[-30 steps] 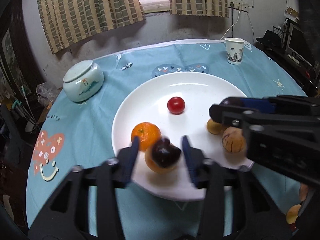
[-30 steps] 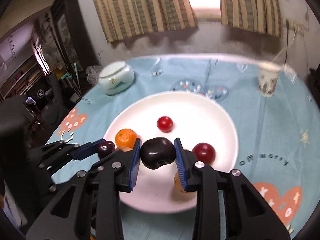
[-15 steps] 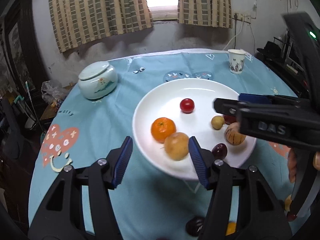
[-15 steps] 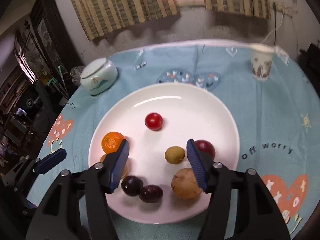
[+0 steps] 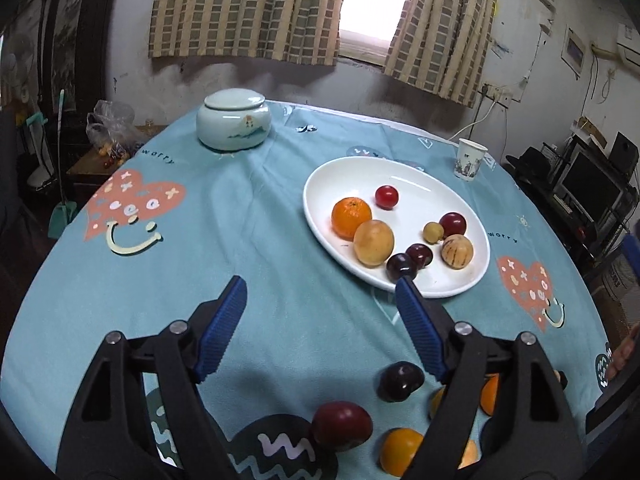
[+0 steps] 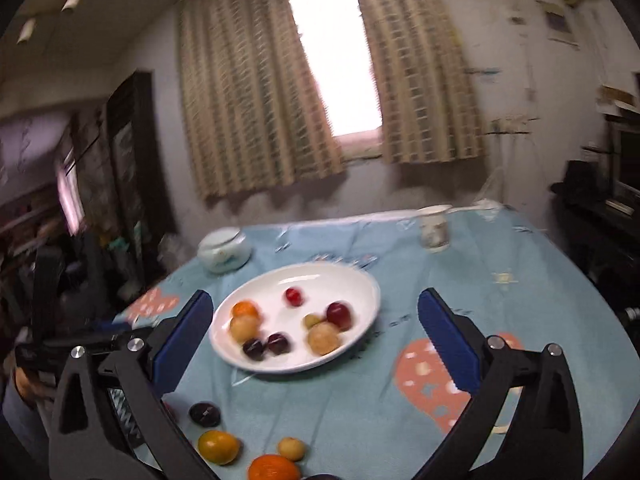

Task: Organize fruits
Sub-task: 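Move both open tools back to the fruit pile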

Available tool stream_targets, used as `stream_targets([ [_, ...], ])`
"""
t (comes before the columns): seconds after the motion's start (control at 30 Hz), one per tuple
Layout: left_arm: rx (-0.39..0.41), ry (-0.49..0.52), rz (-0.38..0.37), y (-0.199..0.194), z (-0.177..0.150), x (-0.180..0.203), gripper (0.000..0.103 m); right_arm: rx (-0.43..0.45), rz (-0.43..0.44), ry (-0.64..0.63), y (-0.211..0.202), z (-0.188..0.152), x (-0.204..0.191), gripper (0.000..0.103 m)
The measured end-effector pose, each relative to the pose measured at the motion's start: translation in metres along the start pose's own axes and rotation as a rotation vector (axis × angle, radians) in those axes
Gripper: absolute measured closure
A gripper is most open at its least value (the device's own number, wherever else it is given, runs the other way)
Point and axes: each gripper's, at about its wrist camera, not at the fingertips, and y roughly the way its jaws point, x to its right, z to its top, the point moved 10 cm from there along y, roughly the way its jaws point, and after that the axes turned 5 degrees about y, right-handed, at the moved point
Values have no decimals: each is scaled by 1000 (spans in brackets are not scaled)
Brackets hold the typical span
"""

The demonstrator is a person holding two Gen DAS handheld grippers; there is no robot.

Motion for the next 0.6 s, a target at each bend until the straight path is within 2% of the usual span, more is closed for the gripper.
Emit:
stream_targets([
  [0.13,17,9,1,-2,-3,-2,25,274,-127,-27,-50,26,27,1],
  [0.17,23,16,5,-3,-2,-1,25,316,-143,-22,-57,30,32,1],
  [0.23,41,37,17,-7,-1,2,25,365,-115,5,-68,37,39,1],
  [0.3,50,56,14,-10,-1,7,25,342,-64,50,-69,39,48,1],
  [0.37,56,73,2,-13,-2,13,25,250,-47,71,-56,35,57,1],
  [0.43,63,98,-4,-16,-3,20,25,135,34,121,-41,25,62,1],
  [0.53,73,139,-12,-19,-6,30,22,16,123,186,-17,6,59,1],
  [0.6,75,159,-17,-19,-8,34,22,-33,138,198,-9,-3,54,1],
])
